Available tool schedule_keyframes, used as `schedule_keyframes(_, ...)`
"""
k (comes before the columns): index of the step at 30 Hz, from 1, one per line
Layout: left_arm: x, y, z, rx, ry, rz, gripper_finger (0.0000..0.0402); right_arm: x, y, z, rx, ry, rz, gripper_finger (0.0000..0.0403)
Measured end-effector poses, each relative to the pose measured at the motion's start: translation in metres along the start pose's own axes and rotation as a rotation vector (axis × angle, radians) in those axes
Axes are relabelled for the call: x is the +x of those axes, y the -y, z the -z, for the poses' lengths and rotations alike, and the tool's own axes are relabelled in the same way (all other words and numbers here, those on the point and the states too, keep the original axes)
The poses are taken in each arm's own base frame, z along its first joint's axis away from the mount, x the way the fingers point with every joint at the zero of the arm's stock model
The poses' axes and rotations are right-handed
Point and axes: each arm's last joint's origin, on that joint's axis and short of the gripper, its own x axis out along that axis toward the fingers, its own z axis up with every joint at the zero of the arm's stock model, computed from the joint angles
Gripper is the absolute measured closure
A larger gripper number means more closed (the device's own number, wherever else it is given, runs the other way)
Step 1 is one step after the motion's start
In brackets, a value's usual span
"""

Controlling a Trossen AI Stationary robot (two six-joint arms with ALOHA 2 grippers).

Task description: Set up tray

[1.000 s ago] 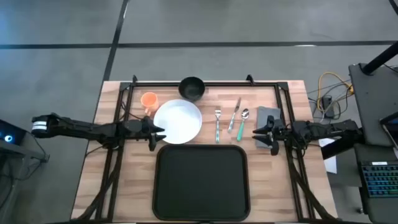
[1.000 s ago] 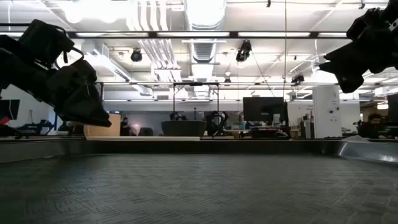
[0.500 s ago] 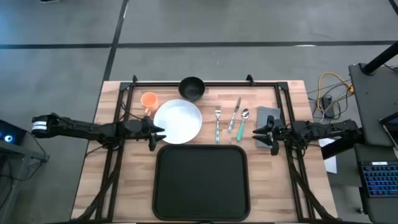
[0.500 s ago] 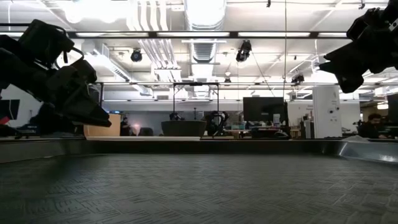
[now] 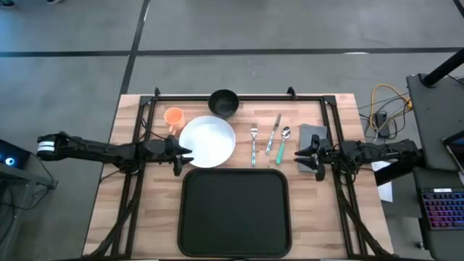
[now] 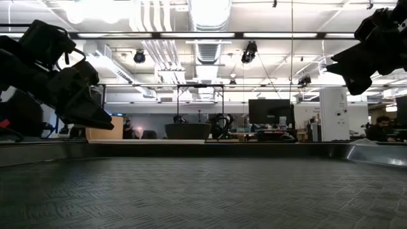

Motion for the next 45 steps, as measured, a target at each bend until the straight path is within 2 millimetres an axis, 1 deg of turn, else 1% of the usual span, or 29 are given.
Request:
schedule_keyframes(18, 0.0, 0.0, 0.0, 0.0, 0.0, 0.0, 0.0228, 0.0, 0.0, 0.0, 0.003, 0.0, 0.0, 0.028)
schedule_keyframes(24, 0.0, 0.0, 0.0, 0.0, 0.0, 0.0, 0.0228, 0.0, 0.0, 0.0, 0.107, 0.003, -0.002, 0.028)
schedule_keyframes(29, 0.0, 0.0, 0.0, 0.005, 0.002, -0.009, 0.0228, 0.0, -0.002, -0.006, 0.235, 0.055, -0.029, 0.028)
schedule_keyframes(32, 0.0, -0.006, -0.001, 0.087, 0.03, -0.127, 0.0228, -0.001, -0.003, -0.012, 0.293, 0.135, -0.022, 0.028)
schedule_keyframes(33, 0.0, -0.007, -0.003, 0.068, 0.057, -0.148, 0.0228, -0.001, -0.003, -0.015, 0.318, 0.176, -0.009, 0.028)
schedule_keyframes(35, 0.0, -0.005, -0.008, -0.052, 0.108, -0.128, 0.0228, -0.003, -0.003, -0.021, 0.368, 0.277, 0.032, 0.028)
schedule_keyframes(40, -0.002, 0.001, -0.024, -0.521, 0.273, -0.011, 0.0228, -0.007, -0.001, -0.037, 0.465, 0.536, 0.175, 0.028)
schedule_keyframes(43, -0.005, 0.003, -0.032, -0.722, 0.348, 0.072, 0.0228, -0.008, -0.001, -0.042, 0.503, 0.609, 0.207, 0.028)
schedule_keyframes(45, -0.007, 0.005, -0.037, -0.789, 0.399, 0.111, 0.0228, -0.008, -0.002, -0.043, 0.507, 0.617, 0.203, 0.028)
